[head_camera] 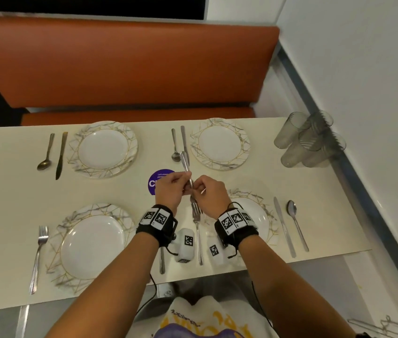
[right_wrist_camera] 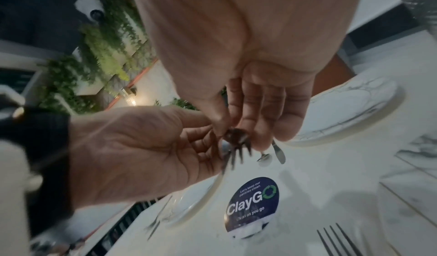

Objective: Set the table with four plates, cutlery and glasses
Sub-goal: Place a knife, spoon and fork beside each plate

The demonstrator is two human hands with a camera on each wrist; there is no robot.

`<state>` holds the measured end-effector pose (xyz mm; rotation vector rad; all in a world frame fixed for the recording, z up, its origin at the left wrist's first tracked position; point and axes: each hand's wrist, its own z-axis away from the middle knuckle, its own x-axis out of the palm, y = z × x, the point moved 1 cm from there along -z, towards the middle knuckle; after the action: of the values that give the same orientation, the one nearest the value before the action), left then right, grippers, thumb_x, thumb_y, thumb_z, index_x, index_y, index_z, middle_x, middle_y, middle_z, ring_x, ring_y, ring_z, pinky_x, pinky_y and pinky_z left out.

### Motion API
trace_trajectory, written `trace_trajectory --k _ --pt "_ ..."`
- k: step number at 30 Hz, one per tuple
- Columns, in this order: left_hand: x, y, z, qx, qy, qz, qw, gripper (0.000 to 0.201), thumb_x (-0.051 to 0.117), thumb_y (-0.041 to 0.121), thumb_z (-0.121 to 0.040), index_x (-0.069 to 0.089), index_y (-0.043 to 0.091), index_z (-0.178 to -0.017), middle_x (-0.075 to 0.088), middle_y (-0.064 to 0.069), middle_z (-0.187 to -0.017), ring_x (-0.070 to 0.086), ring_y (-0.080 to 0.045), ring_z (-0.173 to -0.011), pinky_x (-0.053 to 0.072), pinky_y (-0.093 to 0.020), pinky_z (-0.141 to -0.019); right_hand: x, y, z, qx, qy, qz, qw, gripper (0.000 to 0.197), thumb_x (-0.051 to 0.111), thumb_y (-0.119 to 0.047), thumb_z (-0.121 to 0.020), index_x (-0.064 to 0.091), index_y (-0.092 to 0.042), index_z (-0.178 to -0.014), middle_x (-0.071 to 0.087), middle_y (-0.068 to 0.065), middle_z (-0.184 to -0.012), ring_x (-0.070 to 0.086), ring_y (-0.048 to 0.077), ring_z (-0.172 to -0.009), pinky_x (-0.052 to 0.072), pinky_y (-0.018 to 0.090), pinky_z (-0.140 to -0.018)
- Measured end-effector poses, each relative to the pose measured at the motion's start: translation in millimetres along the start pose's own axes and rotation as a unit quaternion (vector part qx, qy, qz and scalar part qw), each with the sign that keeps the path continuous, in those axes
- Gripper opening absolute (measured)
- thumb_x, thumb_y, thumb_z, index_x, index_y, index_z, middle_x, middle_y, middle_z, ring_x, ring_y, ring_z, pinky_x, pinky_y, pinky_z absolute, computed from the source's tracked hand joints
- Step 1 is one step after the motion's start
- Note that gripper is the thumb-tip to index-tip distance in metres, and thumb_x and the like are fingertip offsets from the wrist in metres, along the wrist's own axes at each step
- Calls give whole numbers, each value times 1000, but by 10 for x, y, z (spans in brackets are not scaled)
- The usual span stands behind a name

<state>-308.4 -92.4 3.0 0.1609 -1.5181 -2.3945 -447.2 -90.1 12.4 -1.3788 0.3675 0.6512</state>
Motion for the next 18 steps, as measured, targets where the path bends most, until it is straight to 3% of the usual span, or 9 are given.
trace_trajectory --k 2,4,10,14,18 --pt "128 21 -46 -10 -1 25 1000 22 76 18 -93 75 0 -105 71 -13 -78 68 -15 -65 62 -27 -66 -119 102 -116 9 9 -9 1000 7 72 -21 -86 66 -22 -86 72 -4 -81 65 8 -76 46 13 -66" --pt "284 51 -110 -9 9 27 1000 20 78 18 -92 76 2 -104 73 -14 -80 68 -17 -67 63 -30 -69 -304 187 -237 20 11 -33 999 6 75 -23 -86 71 -18 -87 73 -6 -83 65 6 -77 46 11 -67" --pt "837 71 -387 -10 33 -2 999 14 77 21 -93 78 8 -99 69 -9 -72 61 -19 -64 61 -35 -73 -968 668 -686 111 7 -171 979 3 71 -11 -90 70 -8 -91 75 11 -80 67 20 -57 51 27 -50" --pt "1155 20 -523 -22 45 -11 999 14 75 17 -94 77 5 -100 67 -13 -74 60 -19 -62 63 -39 -76 -1351 1158 -1042 154 54 -220 962 3 70 -8 -91 68 -6 -93 69 11 -78 67 27 -55 57 39 -56" --pt "1390 -77 -583 -26 45 -29 998 14 75 14 -94 77 1 -98 70 -17 -80 63 -22 -67 63 -34 -71 -1605 1628 -1349 210 115 -207 949 4 68 -8 -93 70 -9 -90 69 8 -74 66 22 -57 53 30 -55"
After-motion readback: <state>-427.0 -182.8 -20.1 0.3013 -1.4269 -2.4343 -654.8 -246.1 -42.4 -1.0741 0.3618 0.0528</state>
